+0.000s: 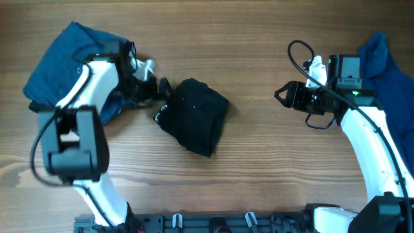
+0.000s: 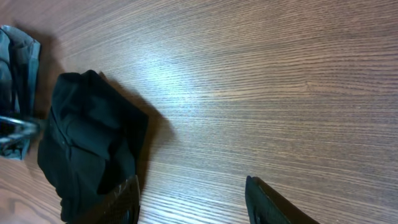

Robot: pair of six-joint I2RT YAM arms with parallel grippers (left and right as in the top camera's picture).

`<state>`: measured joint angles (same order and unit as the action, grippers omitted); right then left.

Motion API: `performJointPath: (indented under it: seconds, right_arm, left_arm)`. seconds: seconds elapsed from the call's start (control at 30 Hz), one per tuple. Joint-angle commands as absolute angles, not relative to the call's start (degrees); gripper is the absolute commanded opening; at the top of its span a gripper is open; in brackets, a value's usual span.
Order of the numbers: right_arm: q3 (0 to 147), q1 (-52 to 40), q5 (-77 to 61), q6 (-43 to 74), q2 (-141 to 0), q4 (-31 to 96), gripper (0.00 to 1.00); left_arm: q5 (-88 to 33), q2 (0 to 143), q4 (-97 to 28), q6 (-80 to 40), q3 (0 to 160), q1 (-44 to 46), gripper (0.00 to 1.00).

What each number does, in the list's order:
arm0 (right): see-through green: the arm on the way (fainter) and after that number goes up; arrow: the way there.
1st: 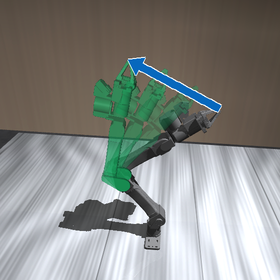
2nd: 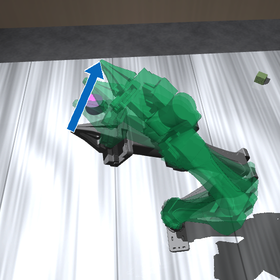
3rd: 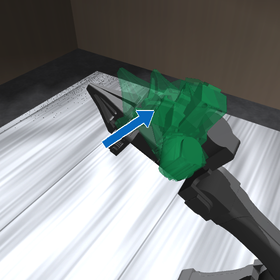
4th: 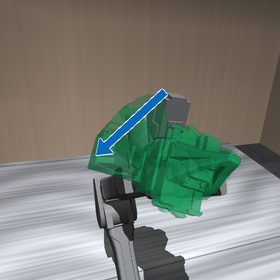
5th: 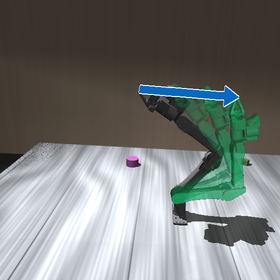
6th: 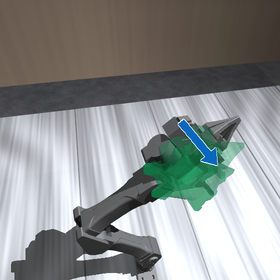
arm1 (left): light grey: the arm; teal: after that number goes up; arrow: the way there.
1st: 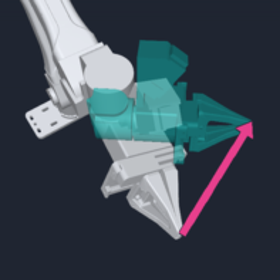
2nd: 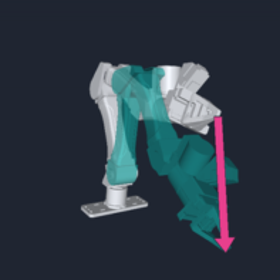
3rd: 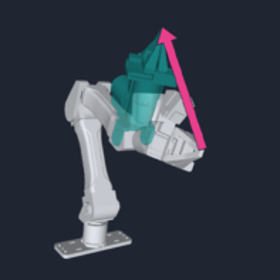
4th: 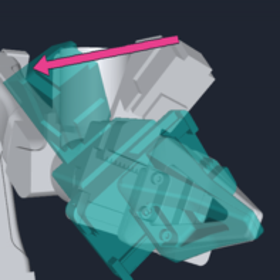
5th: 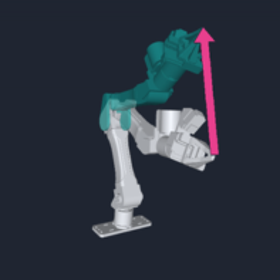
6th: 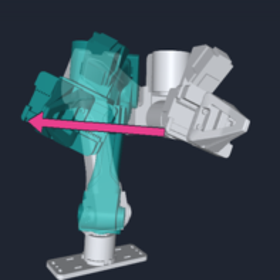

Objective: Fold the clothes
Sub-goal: 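Lift the folded black bundle with the left gripper and carry it left, then place the black bundle on top of the blue stack and release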

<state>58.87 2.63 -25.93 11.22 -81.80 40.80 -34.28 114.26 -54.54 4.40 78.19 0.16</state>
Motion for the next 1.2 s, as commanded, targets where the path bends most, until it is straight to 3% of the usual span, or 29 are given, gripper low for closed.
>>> performJointPath:
  seconds: [0.0,0.13,0.27,0.3,0.33,0.37,0.43,0.77,0.97,1.17]
  right_arm:
    - [59.55,2.7,-27.05,10.52,-82.02,41.21,0.55]
    - [59.55,2.7,-27.05,10.5,-82.02,41.15,0.55]
    - [59.55,2.7,-27.03,10.46,-82.02,41.21,0.55]
    - [59.55,2.7,-27.03,10.46,-82.02,41.19,0.55]
    - [59.55,2.7,-27.03,10.46,-82.02,41.17,0.55]
    - [59.55,2.7,-27.03,10.44,-82.02,41.15,0.55]
    - [59.55,2.7,-27.03,10.48,-82.02,41.17,0.55]
    - [59.55,2.7,-27.05,10.48,-82.02,41.23,0.55]
    - [59.55,2.7,-27.05,10.57,-82.02,42.33,0.55]
    - [59.55,2.7,-27.05,10.66,-82.02,42.5,0.54]
  left_arm:
    - [-38.76,118.61,-54.68,8.84,77.78,2.72,1.0]
    - [-38.68,119.81,-53.39,8.84,77.78,8.08,0.99]
    - [-38.54,119.83,-50.52,8.58,77.78,11.44,0.86]
    - [-38.52,119.94,-50.13,8.6,77.78,12.12,0.79]
    - [-38.41,120.33,-49.63,8.6,77.78,12.8,0.63]
    - [-38.04,121.23,-48.97,8.58,77.78,13.37,0.36]
    - [-37.93,122.17,-48.86,8.6,77.78,13.69,0.04]
    - [-37.85,110.48,-60.05,8.78,90.11,10.22,0.04]
    - [-33.93,101.16,-60.97,8.58,101.06,-4.01,0.04]
    - [-30.68,101.95,-61.01,10.5,101.47,-21.76,0.04]
